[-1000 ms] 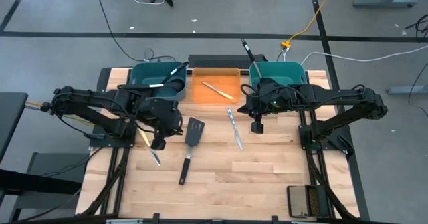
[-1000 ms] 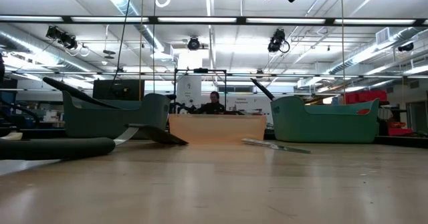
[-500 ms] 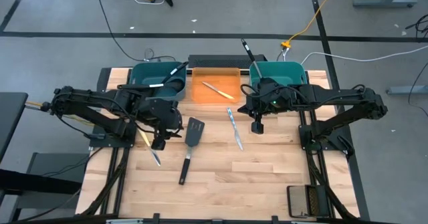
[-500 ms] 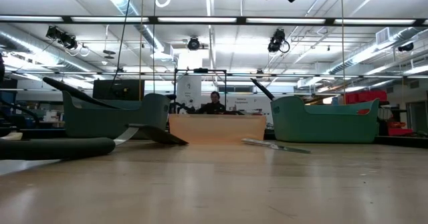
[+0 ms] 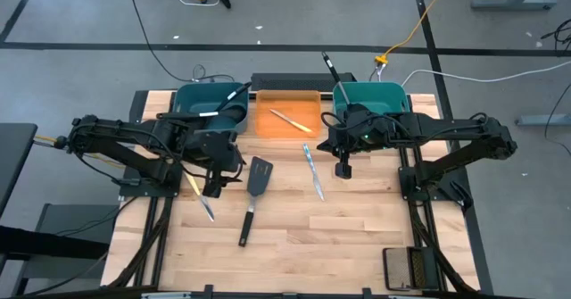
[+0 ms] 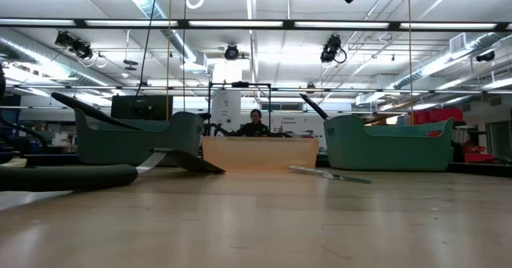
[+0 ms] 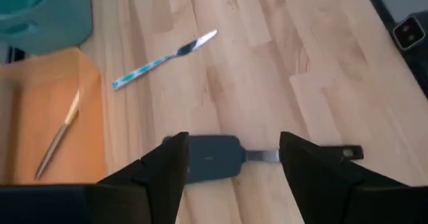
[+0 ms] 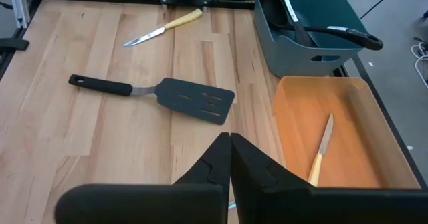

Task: Pick & Place Kitchen Items
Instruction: Put the white knife into the orange bin

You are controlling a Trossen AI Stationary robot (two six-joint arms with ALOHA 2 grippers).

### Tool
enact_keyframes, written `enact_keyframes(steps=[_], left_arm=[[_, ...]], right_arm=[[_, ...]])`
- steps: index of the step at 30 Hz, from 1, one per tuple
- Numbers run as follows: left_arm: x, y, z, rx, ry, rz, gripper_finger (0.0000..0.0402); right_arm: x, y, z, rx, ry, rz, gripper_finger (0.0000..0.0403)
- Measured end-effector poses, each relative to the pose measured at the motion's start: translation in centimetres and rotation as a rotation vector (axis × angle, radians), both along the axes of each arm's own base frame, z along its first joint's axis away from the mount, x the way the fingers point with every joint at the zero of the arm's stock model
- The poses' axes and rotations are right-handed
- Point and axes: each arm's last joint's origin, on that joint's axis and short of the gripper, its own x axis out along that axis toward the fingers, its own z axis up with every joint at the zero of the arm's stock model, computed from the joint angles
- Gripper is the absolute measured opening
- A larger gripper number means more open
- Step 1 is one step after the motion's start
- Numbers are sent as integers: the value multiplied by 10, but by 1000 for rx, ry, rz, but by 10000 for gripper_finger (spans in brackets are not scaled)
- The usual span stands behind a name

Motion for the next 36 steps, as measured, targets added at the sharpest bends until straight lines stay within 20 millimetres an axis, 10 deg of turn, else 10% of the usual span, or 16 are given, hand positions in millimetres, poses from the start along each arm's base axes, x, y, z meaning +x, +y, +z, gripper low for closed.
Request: enact_keyframes(steps=[36], left_arm=[[38,-25,-58,133,344,-254,283]], right_arm=[[0,0,0,-15,5,7,9]])
